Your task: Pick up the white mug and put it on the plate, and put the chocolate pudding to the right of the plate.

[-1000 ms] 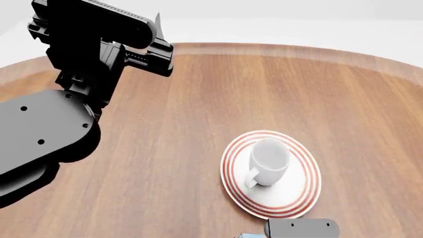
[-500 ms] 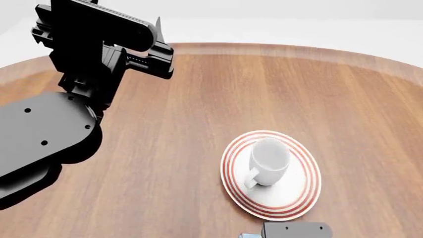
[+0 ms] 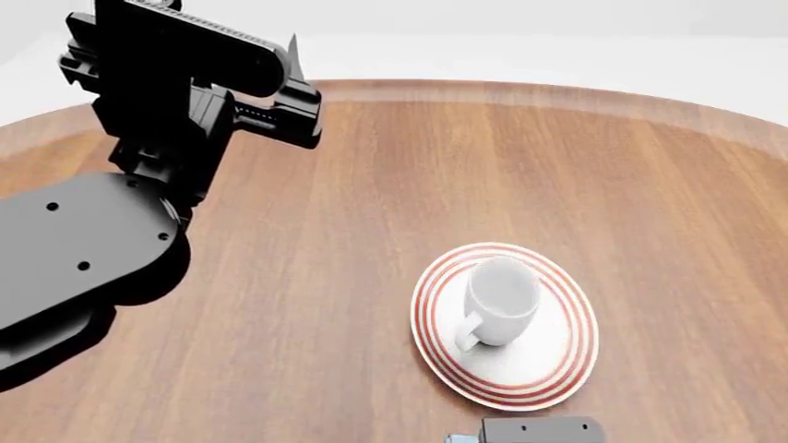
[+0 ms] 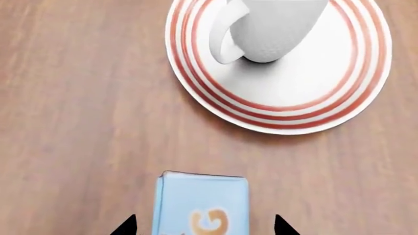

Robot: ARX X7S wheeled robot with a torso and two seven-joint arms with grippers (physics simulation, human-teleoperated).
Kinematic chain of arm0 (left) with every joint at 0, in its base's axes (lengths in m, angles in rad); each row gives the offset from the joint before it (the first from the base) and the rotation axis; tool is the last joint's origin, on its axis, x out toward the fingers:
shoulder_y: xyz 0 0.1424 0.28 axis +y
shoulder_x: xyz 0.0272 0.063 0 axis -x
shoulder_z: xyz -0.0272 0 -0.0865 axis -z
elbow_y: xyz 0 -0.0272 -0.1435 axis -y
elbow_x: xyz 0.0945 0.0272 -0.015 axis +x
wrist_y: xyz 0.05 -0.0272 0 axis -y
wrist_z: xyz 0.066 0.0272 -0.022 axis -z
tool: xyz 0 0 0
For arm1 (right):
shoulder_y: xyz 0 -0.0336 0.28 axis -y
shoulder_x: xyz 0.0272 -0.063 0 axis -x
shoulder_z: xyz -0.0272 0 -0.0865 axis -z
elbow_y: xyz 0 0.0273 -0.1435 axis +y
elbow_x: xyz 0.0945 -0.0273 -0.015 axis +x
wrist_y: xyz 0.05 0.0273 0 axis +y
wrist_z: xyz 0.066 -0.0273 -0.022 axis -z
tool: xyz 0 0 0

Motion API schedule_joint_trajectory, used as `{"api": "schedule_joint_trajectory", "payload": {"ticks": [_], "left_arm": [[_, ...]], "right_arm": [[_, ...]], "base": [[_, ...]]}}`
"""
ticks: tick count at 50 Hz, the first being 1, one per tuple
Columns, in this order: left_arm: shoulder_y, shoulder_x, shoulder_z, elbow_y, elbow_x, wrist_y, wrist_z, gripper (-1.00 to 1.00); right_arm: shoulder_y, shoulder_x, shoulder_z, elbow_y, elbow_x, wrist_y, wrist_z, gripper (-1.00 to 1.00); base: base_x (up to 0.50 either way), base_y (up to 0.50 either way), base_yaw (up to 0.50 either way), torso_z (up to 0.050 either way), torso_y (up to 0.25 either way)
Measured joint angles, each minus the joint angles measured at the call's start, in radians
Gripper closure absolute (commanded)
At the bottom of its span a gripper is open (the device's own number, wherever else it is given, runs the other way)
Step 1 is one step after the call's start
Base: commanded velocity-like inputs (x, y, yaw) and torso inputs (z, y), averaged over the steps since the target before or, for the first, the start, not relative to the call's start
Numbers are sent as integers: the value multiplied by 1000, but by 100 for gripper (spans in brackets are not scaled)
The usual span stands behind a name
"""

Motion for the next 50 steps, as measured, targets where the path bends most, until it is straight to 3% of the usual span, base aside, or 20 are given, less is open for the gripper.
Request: {"api": "schedule_joint_trajectory", "payload": {"ticks": [19, 20, 42, 50], "left_arm": [[10, -3, -2, -2, 3, 2, 0, -100], [10, -3, -3, -2, 3, 2, 0, -100], [17, -2, -6, -3, 6, 2, -2, -100], [18, -4, -9, -3, 5, 1, -1, -100]], "right_arm": [[-11, 4, -40, 33, -71, -12, -73, -100], [-11, 4, -43, 34, -75, -13, -79, 100], [-1, 21, -76, 45, -176, -37, -143, 100], [37, 33, -48, 0, -53, -41, -72, 100]], "base": [[0, 0, 0, 0, 0], [0, 0, 0, 0, 0], [1, 0, 1, 0, 0], [0, 0, 0, 0, 0]]}}
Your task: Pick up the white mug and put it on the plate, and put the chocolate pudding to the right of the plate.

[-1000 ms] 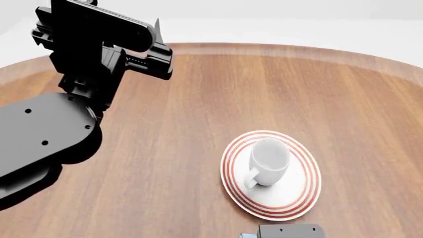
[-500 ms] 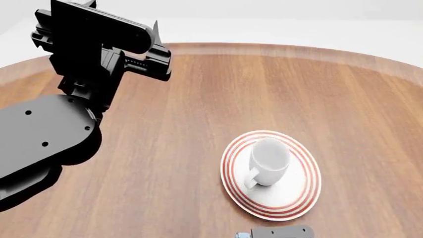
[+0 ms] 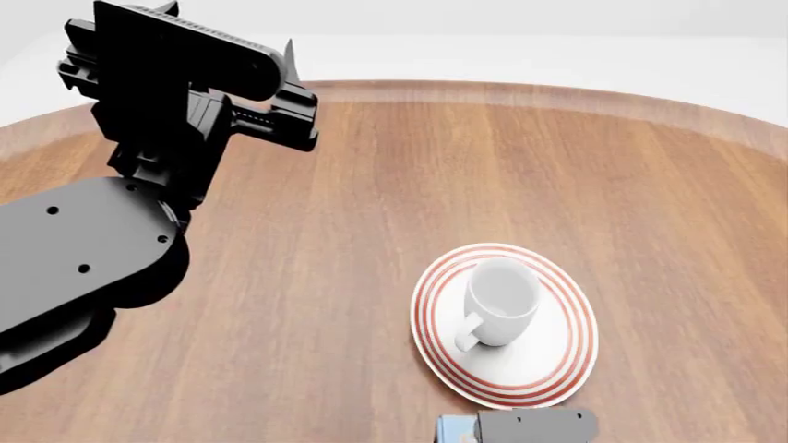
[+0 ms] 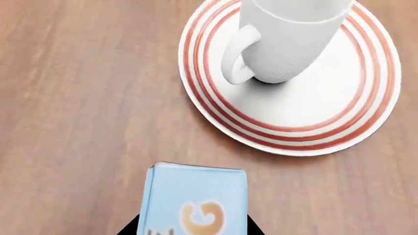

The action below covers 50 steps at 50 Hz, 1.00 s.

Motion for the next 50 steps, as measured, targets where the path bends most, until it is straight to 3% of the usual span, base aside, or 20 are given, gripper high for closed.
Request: {"api": "schedule_joint_trajectory", "payload": {"ticks": [6, 17, 37, 50], "left_arm": [[0, -2, -3, 1, -2, -1, 0, -100], [-4, -6, -9, 2, -7, -4, 0, -100], [-7, -8, -17, 5, -13, -10, -1, -100], [-6, -6, -22, 4, -15, -9, 1, -100]], "right_arm": [[75, 43, 4, -73, 157, -59, 106, 100], [346, 253, -187, -197, 318, -390, 197, 100], [565, 422, 33, -255, 659, -456, 215, 100], [801, 614, 32, -262, 780, -582, 215, 100]], "base": [[0, 0, 0, 0, 0], [0, 0, 0, 0, 0], [0, 0, 0, 0, 0], [0, 0, 0, 0, 0]]}}
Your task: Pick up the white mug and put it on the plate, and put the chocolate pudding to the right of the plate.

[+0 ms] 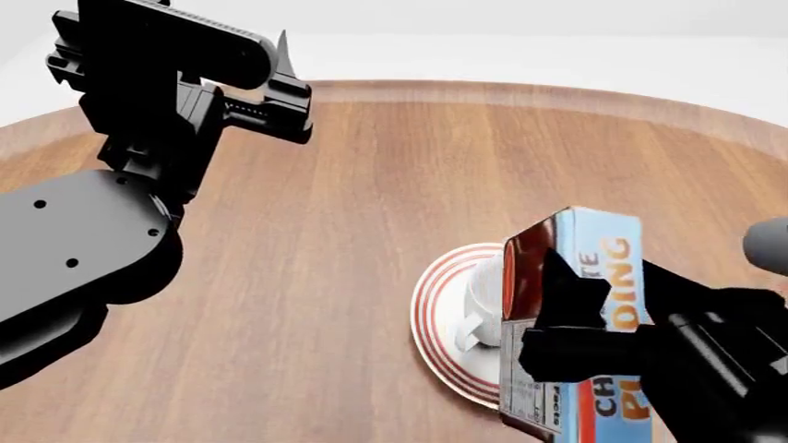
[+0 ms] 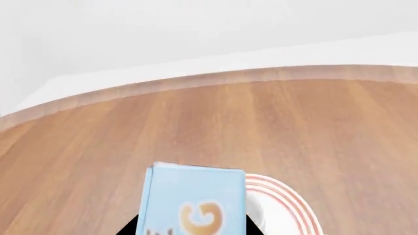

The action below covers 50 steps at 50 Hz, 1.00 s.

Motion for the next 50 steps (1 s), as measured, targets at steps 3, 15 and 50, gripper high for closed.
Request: {"api": "schedule_joint_trajectory", "payload": {"ticks": [3, 15, 50], "left_arm": [[1, 0, 0, -1, 1, 0, 0, -100], [5, 3, -1, -2, 3, 0, 1, -100], [16, 19, 5, -14, 16, -2, 11, -100]], "right_arm": [[80, 59, -26, -1, 10, -40, 0, 100], [363, 242, -109, 59, -4, -82, -18, 100], [602, 234, -224, 656, -652, 241, -605, 100]], "base": [[0, 0, 0, 0, 0], [1, 0, 0, 0, 0], [0, 0, 0, 0, 0]]}}
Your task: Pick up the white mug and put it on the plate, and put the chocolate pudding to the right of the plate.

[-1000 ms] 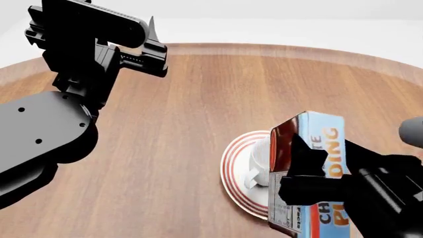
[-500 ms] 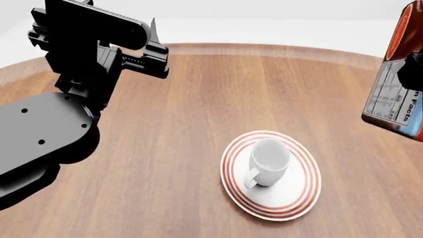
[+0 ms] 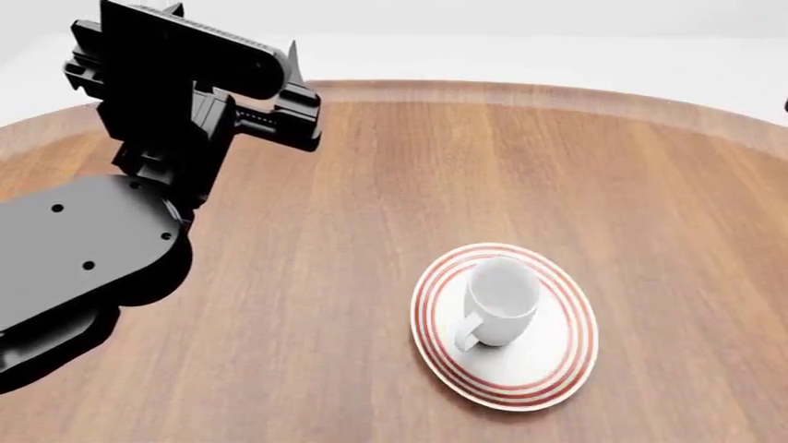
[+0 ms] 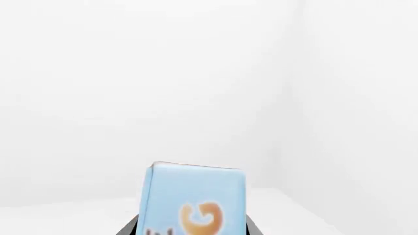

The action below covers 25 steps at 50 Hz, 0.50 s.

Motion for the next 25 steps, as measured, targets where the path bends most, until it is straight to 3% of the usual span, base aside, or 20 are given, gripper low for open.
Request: {"api": "schedule_joint_trajectory", "payload": {"ticks": [25], "left_arm": [[3, 5, 2, -5, 7, -6, 6, -100]], "right_arm": [[193, -213, -324, 609, -362, 222, -642, 100]], "base": [[0, 0, 0, 0, 0]]}}
